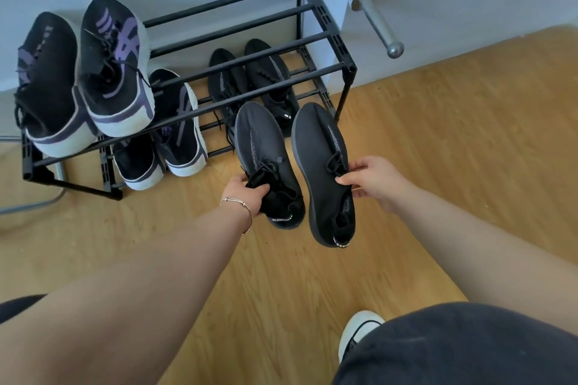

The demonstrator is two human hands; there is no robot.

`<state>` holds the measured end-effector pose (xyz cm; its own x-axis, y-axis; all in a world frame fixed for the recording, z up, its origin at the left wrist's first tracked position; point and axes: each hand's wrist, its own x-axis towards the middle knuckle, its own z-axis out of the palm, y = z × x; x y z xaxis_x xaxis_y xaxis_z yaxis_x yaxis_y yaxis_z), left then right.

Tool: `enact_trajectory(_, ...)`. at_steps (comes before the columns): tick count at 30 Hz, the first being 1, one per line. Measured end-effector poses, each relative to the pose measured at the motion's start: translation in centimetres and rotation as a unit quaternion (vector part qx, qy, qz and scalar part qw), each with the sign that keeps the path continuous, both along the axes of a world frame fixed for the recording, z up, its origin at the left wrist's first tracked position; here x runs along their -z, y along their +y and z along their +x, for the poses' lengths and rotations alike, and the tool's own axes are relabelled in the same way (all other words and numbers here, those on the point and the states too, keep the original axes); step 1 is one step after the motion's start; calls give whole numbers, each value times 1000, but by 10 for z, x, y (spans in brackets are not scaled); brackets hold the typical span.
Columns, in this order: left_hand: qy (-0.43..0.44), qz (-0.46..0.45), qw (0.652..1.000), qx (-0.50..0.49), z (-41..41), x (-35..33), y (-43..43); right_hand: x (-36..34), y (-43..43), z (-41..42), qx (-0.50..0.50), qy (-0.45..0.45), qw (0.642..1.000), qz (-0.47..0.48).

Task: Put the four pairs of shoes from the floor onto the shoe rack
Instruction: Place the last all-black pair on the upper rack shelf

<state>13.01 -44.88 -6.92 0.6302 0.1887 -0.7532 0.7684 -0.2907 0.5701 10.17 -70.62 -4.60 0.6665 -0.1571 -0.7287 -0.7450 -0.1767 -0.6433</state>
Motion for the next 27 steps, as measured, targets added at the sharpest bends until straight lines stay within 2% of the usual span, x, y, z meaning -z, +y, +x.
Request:
enact_trajectory(5, -5, -17, 999, 37, -15, -24, 18, -30, 3, -14, 36, -19, 999, 2)
enact_trajectory(10, -12, -49, 996, 76, -25, -56, 30, -64, 13, -20, -2, -23, 999, -26)
enact_trajectory(17, -38, -116, 991, 59, -19, -103, 39, -98, 24, -12, -5, -53, 999, -10)
enact_trajectory(27, -119, -117, 985, 30, 41, -150, 44, -147, 35, 67, -40, -130, 991, -7)
